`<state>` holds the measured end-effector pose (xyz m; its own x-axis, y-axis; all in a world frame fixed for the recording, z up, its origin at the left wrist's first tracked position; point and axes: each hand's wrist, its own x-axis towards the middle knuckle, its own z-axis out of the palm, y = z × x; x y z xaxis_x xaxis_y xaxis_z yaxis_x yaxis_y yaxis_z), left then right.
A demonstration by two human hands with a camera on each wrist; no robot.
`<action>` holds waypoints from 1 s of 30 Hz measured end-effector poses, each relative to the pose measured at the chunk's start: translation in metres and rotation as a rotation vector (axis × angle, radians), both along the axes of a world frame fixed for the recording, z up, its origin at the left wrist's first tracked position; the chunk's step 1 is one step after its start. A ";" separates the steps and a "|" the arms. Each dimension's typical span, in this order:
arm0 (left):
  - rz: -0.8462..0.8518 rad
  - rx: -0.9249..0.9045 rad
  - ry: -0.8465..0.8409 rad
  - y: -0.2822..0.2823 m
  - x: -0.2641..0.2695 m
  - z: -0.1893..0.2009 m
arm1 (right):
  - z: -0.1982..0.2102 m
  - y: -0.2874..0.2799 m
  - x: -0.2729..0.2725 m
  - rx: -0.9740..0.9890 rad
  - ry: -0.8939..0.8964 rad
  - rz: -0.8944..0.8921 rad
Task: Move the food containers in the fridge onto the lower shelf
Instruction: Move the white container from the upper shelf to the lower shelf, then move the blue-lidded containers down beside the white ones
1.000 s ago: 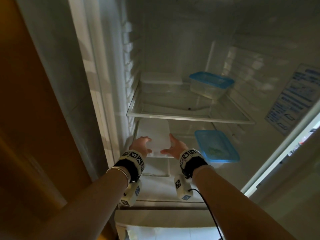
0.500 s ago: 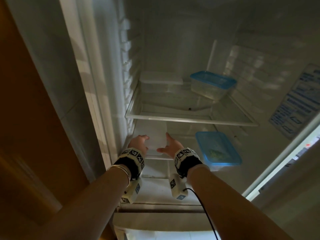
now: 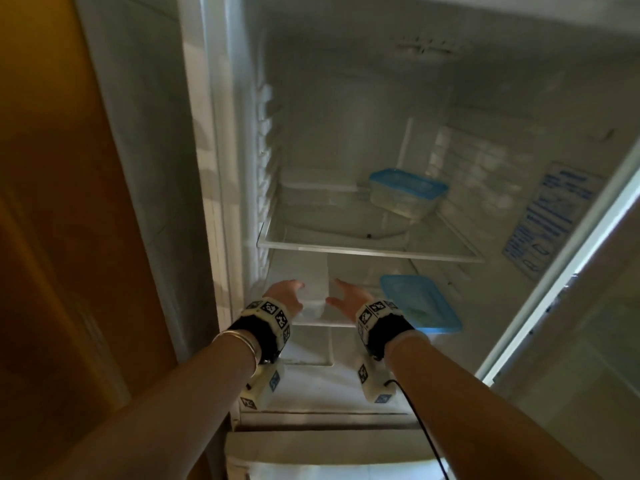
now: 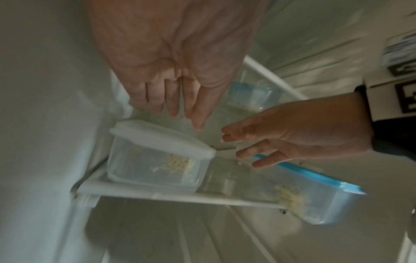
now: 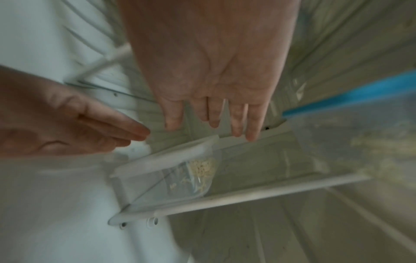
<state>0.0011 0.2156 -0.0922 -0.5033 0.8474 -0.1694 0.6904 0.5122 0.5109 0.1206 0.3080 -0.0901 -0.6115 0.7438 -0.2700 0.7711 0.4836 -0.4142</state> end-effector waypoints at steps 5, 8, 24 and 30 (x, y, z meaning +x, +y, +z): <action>-0.095 0.000 0.095 -0.019 0.019 0.033 | 0.021 -0.022 0.017 0.065 -0.104 0.029; -0.128 0.045 0.156 -0.034 0.033 0.056 | 0.043 -0.038 0.029 0.116 -0.152 0.031; -0.155 0.151 0.276 0.028 0.028 0.146 | 0.148 -0.002 0.024 0.293 -0.151 0.040; -0.041 0.140 0.299 0.094 -0.007 0.161 | 0.151 0.076 -0.004 0.301 -0.204 -0.017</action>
<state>-0.0059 0.3098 0.0686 -0.4784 0.8724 0.1002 0.8388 0.4202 0.3463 0.1169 0.3837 0.0611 -0.5548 0.8179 -0.1527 0.8320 0.5471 -0.0925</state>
